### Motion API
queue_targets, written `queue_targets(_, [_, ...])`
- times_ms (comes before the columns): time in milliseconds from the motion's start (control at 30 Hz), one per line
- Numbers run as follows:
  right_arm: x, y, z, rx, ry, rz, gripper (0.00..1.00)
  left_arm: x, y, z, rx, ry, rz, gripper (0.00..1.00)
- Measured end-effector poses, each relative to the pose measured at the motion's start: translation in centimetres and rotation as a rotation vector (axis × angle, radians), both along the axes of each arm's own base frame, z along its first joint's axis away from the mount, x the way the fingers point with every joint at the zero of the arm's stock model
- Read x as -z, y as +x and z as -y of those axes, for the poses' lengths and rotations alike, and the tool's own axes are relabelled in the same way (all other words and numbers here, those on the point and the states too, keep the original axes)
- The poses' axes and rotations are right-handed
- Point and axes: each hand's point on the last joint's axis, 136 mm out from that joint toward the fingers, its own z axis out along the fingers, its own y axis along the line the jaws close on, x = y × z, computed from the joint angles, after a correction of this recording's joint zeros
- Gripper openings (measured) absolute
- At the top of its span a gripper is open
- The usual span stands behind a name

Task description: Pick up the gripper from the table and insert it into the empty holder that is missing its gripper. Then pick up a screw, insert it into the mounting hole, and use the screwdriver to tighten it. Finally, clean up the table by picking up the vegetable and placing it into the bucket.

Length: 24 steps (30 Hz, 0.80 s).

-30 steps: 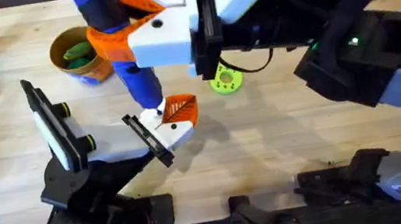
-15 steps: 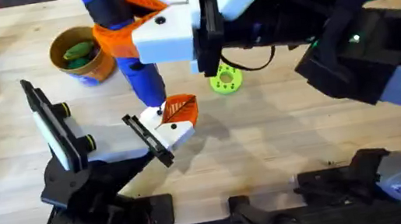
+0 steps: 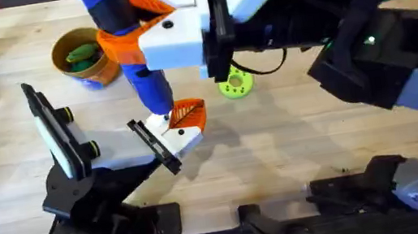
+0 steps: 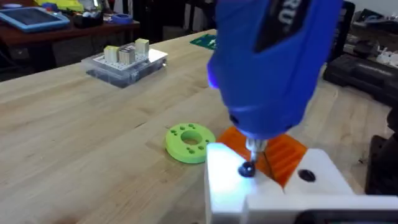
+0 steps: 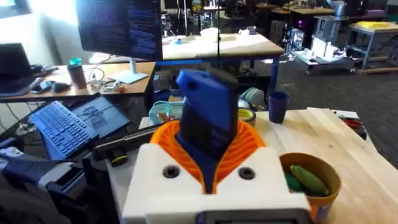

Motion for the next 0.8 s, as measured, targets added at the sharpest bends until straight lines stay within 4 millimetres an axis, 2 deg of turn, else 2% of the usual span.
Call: queue_targets(800, [-0.16,-0.02,0.02,0.000,0.005,0.006,0.043,0.00,0.00,0.00,0.000,0.000,0.000,0.014])
